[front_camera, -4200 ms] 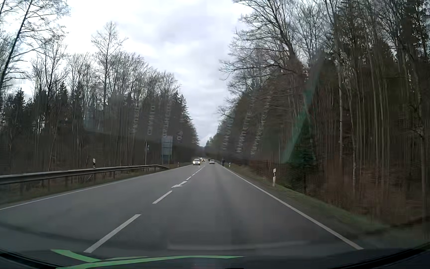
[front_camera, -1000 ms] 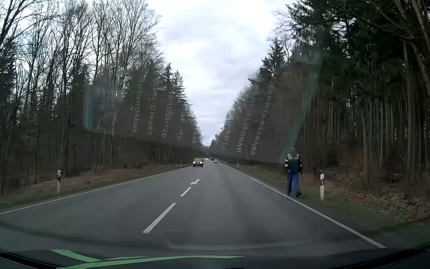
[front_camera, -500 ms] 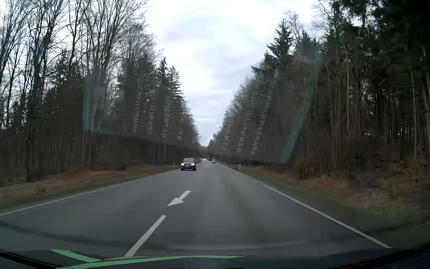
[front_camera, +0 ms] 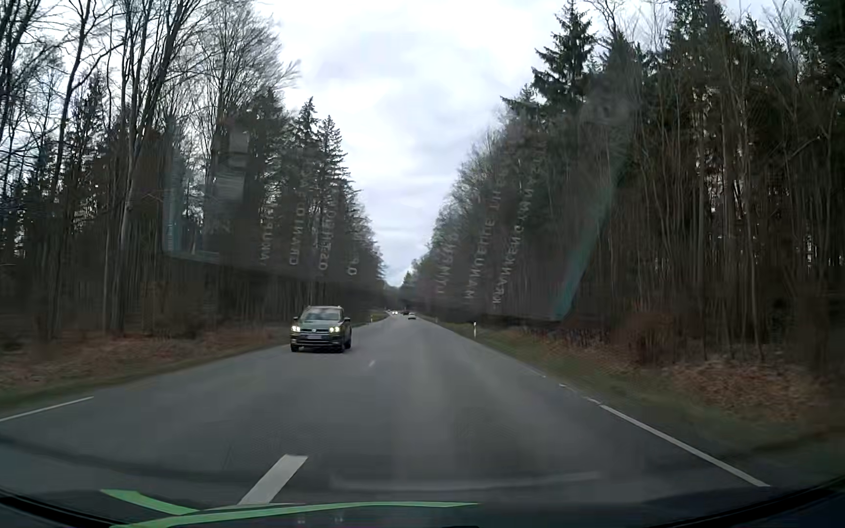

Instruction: Follow the waypoints while adhering to traffic rules and regulations

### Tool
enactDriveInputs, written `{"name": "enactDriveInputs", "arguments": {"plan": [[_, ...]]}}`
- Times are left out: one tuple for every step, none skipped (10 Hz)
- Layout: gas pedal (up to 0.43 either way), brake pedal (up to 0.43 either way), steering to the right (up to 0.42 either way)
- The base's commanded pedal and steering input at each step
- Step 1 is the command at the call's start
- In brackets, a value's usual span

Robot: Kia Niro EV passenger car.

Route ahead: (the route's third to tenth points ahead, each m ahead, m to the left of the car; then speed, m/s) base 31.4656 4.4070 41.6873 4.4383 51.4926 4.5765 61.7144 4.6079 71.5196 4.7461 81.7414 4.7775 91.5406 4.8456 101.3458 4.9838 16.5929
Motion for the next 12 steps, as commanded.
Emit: {"name": "enactDriveInputs", "arguments": {"plan": [[0.157,0.000,0.010],[0.157,0.000,0.010],[0.157,0.000,0.008],[0.157,0.000,0.005],[0.169,0.000,0.005],[0.169,0.000,0.003],[0.177,0.000,0.002],[0.177,0.000,0.001],[0.177,0.000,0.001],[0.177,0.000,0.000],[0.177,0.000,0.000],[0.177,0.000,0.000]]}}
